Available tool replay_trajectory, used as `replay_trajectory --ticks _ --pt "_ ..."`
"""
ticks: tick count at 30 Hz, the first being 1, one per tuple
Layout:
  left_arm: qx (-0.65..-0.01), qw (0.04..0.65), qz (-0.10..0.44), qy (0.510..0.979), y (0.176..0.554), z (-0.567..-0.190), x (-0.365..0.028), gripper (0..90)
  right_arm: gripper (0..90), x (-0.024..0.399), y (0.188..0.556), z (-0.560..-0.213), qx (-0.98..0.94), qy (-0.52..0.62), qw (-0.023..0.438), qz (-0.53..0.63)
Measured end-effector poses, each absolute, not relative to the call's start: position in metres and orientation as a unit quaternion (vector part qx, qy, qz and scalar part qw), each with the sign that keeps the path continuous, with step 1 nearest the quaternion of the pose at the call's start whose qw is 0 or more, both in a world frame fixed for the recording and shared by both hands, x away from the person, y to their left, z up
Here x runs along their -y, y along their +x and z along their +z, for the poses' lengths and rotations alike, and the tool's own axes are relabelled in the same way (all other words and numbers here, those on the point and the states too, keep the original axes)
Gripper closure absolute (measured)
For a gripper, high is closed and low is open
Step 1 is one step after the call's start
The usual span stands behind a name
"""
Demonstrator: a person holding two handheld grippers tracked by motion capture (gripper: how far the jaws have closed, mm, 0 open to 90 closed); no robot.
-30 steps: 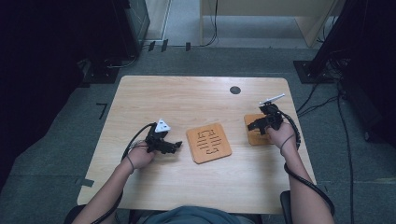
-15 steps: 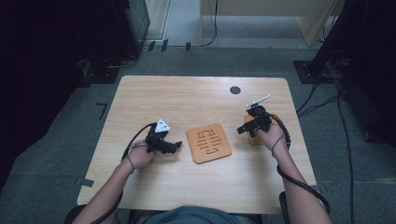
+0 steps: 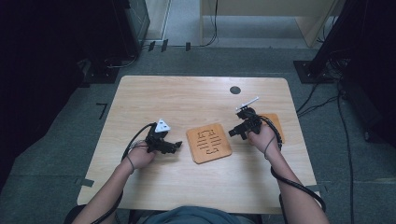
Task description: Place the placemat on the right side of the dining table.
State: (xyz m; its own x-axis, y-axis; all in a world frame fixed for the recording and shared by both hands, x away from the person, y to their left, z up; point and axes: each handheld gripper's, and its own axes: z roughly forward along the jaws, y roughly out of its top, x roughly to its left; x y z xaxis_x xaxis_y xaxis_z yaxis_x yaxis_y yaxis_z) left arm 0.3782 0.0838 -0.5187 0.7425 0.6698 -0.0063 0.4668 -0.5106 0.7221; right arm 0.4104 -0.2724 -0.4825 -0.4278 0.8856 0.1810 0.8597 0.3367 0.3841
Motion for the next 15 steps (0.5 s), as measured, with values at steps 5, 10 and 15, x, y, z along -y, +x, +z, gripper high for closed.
replay_trajectory --ticks 5,10,15 --pt "-0.331 0.367 0.138 0.858 0.378 -0.519 -0.084 9.6 22.0 0.261 0.409 -0.483 -0.823 0.523 0.031 0.22" --pt "-0.331 0.367 0.138 0.858 0.378 -0.519 -0.084 9.6 22.1 0.25 0.407 -0.484 -0.828 0.51 0.038 0.23" --pt "-0.331 0.367 0.138 0.858 0.378 -0.519 -0.084 9.6 22.1 0.239 0.405 -0.485 -0.836 0.498 0.038 0.228"
